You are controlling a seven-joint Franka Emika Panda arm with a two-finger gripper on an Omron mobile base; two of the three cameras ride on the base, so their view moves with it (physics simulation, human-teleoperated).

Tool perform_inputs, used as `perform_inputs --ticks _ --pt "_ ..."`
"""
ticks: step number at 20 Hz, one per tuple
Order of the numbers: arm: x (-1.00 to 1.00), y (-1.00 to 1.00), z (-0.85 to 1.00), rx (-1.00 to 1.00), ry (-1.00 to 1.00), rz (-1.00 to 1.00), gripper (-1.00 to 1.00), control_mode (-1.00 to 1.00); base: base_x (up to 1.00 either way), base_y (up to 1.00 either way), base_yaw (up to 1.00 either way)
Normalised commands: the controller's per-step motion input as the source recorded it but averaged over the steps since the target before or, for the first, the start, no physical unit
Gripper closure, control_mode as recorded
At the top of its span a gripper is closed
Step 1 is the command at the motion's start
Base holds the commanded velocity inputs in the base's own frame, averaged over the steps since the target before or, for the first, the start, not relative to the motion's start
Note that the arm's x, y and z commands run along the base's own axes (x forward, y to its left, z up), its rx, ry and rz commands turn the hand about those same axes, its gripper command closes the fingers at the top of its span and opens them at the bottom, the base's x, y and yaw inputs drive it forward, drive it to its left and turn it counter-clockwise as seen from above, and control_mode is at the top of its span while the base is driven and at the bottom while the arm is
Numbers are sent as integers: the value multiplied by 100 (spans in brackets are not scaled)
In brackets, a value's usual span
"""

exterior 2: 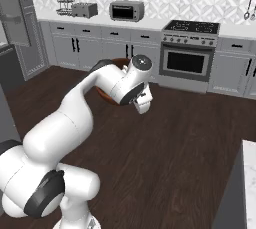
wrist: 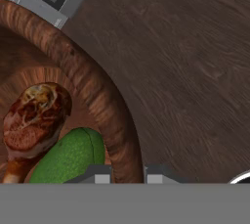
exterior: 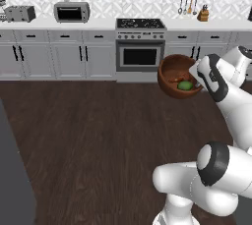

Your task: Pick the chicken drumstick and avocado from their plates and place them in the bowl. Then put the bowl in the fridge.

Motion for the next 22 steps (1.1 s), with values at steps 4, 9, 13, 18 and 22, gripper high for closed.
perform_inputs --ticks 4,9,13,18,22 --pt "0 0 0 0 0 0 100 100 100 1 10" --pt "0 0 0 0 0 0 100 100 100 0 29" --pt "0 0 0 0 0 0 100 100 100 17 34" --pt "0 0 0 0 0 0 100 100 100 29 35" --pt "0 0 0 0 0 0 100 100 100 15 52"
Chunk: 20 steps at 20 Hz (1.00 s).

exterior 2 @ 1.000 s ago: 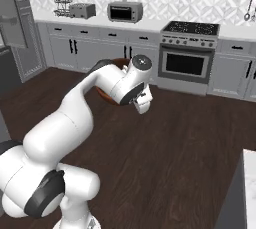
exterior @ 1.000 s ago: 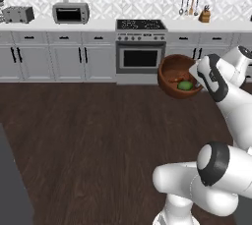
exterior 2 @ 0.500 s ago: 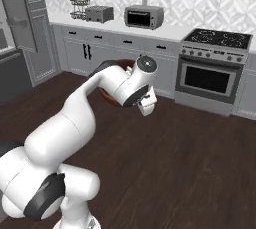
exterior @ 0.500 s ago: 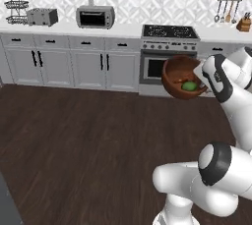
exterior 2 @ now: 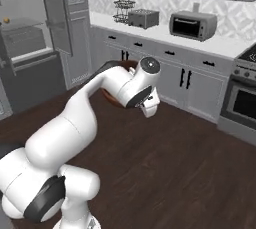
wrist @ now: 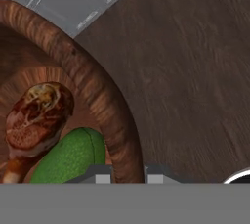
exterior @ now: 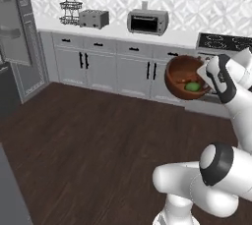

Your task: Pick the chicken drumstick and avocado from their plates and place them in the bowl. Then put the bowl in the fridge.

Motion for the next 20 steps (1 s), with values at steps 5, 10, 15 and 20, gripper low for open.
perform_inputs --ticks 5,10,15,20 --pt "0 0 0 0 0 0 100 100 99 2 62" --pt "0 0 0 0 0 0 100 100 100 0 50" --pt "0 0 0 0 0 0 100 100 100 0 31" --pt "0 0 0 0 0 0 100 100 100 0 41"
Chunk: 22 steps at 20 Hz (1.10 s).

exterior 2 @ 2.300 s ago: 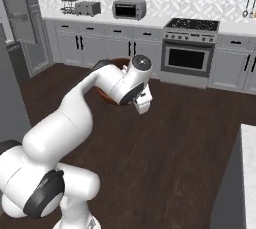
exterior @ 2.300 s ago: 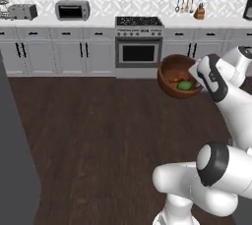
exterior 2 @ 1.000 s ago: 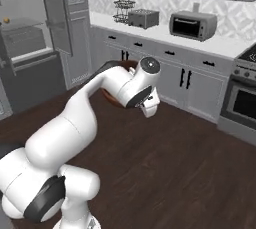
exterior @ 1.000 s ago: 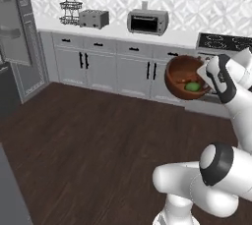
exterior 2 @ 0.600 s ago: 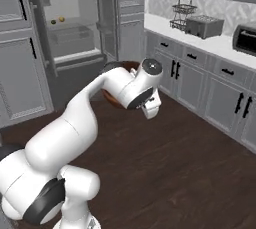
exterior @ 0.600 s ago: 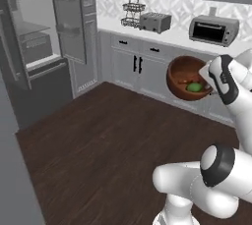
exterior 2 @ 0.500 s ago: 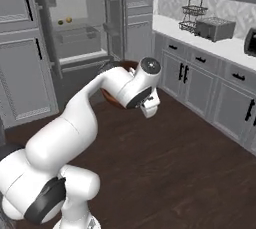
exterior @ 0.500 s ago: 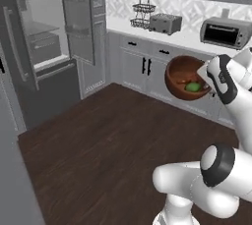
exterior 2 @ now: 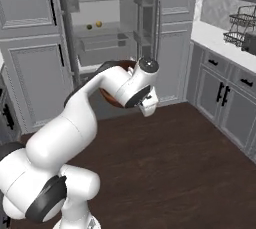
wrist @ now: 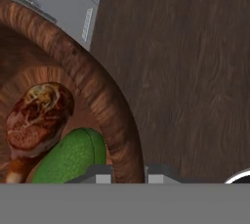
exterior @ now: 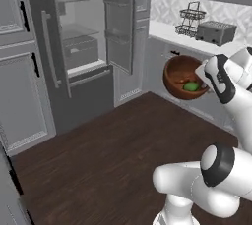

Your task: Pick the chicken drumstick and avocado from their plates and place them in the bowl. Then put the bowl in the fridge.

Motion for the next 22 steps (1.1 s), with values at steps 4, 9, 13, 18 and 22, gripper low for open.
perform_inputs --ticks 4,9,13,18,22 --pt "0 0 0 0 0 0 100 100 100 0 37" --pt "0 0 0 0 0 0 100 100 100 -10 23" --pt "0 0 0 0 0 0 100 100 100 -52 28" --pt "0 0 0 0 0 0 100 100 100 -94 18" --pt "0 0 0 0 0 0 100 100 100 -10 38"
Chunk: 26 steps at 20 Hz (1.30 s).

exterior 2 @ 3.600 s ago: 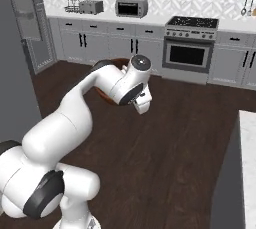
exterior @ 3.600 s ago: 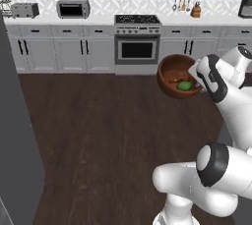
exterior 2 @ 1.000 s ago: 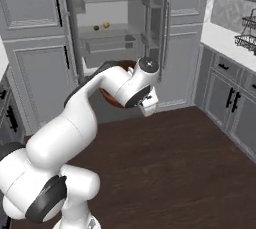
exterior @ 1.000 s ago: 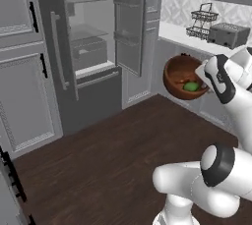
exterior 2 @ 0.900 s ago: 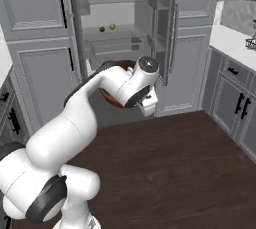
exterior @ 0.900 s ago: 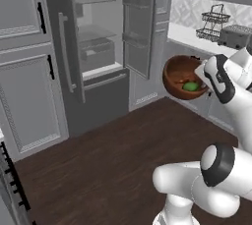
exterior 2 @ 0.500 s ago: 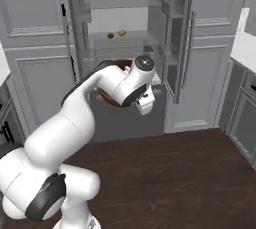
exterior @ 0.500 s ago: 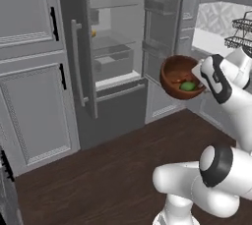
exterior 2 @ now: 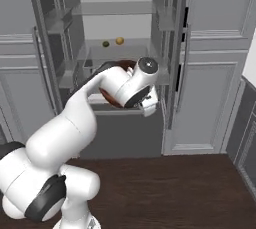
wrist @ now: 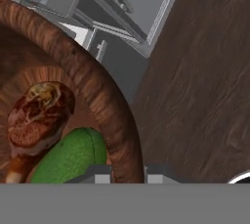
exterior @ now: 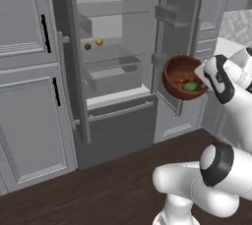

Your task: Pick the chicken drumstick and avocado from their plates and place them in the bowl. Then put the bowl in the fridge.

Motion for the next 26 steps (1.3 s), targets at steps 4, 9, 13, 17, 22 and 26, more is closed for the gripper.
perform_inputs --ticks 4,9,13,17,22,26 --pt "0 0 0 0 0 0 100 100 100 -2 43" --pt "0 0 0 0 0 0 100 100 93 -33 29" --pt "0 0 0 0 0 0 100 100 40 -84 8" --pt "0 0 0 0 0 0 100 100 92 -3 0" --pt "0 0 0 0 0 0 100 100 98 15 0" --pt "0 0 0 0 0 0 100 100 86 4 0"
